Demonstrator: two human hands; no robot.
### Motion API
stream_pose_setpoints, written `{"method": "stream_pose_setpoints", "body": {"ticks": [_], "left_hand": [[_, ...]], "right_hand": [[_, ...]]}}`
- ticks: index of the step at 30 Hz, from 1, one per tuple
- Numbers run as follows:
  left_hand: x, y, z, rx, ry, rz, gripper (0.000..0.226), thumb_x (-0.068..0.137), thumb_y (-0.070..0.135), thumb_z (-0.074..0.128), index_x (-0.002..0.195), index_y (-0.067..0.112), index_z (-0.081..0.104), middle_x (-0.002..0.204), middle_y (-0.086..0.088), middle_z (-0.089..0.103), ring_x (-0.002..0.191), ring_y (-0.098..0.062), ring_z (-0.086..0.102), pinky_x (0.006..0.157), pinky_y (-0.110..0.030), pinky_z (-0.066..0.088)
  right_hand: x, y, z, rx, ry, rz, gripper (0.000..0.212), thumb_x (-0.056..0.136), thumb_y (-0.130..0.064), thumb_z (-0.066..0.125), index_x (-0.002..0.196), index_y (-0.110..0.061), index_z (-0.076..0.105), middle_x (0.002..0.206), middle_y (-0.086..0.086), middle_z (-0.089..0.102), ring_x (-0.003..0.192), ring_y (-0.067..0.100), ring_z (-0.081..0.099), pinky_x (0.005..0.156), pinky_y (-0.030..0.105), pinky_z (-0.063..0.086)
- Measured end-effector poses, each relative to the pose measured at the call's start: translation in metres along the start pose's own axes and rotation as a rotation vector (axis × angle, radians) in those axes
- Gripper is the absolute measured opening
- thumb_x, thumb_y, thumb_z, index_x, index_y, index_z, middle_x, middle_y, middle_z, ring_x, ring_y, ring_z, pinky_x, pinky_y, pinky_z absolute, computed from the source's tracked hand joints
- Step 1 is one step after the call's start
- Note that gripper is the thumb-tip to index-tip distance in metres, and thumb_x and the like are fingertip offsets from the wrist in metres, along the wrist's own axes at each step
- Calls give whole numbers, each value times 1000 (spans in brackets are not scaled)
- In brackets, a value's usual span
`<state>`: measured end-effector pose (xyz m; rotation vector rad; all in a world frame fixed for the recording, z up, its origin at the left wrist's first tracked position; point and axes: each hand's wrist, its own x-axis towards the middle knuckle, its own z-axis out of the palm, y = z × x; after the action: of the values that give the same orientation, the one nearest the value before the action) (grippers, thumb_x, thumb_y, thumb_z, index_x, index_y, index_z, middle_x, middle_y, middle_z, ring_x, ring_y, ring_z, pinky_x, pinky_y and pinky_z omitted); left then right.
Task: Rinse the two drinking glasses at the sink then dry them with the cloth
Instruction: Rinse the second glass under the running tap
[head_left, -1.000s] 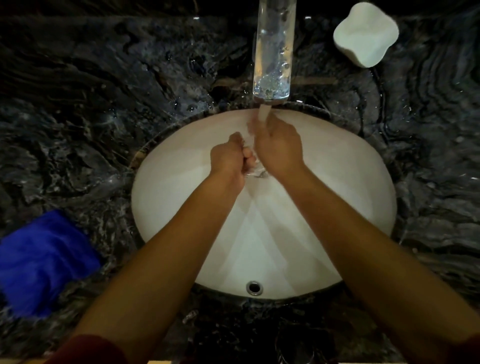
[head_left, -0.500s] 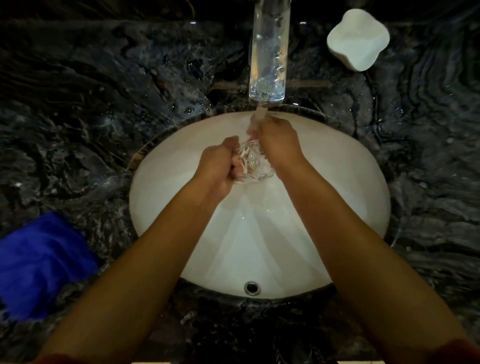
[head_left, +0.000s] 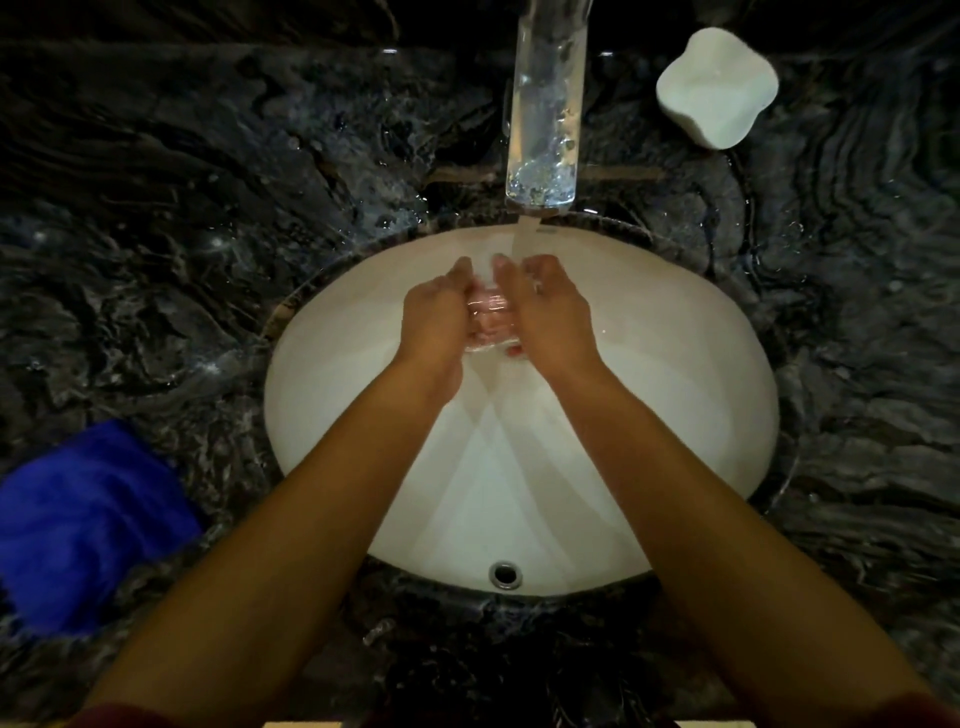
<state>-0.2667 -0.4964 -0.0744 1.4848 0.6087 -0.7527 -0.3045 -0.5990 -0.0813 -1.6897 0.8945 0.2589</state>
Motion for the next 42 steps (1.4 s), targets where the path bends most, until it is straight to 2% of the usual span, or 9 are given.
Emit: {"method": "stream_pose_setpoints", "body": {"ticks": [9,14,18,21,24,27,33,37,42], "left_hand": [[8,3,3,540,-30,701,18,90,18,70,105,26,64,91,13,69,85,-6,63,76,-18,48],[13,7,2,724,-109,633,28,86,18,79,109,16,65,95,4,58,77,1,53,68,-9,42],[17,13,0,719,-275,314,30,81,28,82,93,20,56,88,-2,63,76,-18,61,68,-31,49],[17,18,1,778,-412,262,23,89,5,68,108,16,70,97,-1,71,80,-17,67,69,-32,57],[23,19,4,655,-284,317,20,92,6,65,109,7,75,100,-10,76,77,-20,74,71,-40,62],[28,12,11,702,-134,363,21,97,14,64,115,12,75,110,-14,77,84,-32,76,71,-43,64],[21,-6,14,757,186,556,11,87,14,67,89,24,72,79,6,69,74,-18,67,64,-28,53],[13,-16,19,312,75,394,22,94,3,57,106,14,73,87,-7,75,58,-15,66,49,-25,48],[-6,-25,19,459,-32,397,50,105,6,47,154,18,43,119,-6,65,78,-5,68,58,-22,58]], "right_hand": [[22,28,-26,777,-244,353,46,94,-40,53,125,-9,67,98,12,72,70,28,69,57,32,53],[20,28,-35,678,-449,330,49,98,-48,46,110,-10,74,92,16,74,63,29,66,48,27,42],[19,25,-45,522,-485,338,55,98,-55,45,118,-11,70,95,21,76,70,37,72,40,22,34],[22,15,-47,238,-330,255,61,98,-64,46,116,-12,72,94,21,78,73,43,75,42,27,43],[25,6,-40,-118,-77,124,67,93,-73,44,98,-14,75,87,17,78,66,35,76,58,41,62],[13,-4,-33,-86,-6,87,77,78,-82,50,119,-18,65,107,7,74,81,28,75,70,48,65],[-12,-1,-23,-58,-11,-125,70,79,-54,80,131,-22,45,108,-10,64,98,13,68,83,39,62],[-15,11,-19,-55,166,-363,53,82,-27,65,132,-25,51,119,-3,67,102,13,67,88,33,57],[-9,27,-24,-153,272,-353,56,91,-1,51,144,-17,56,127,4,71,101,9,65,91,22,55]]}}
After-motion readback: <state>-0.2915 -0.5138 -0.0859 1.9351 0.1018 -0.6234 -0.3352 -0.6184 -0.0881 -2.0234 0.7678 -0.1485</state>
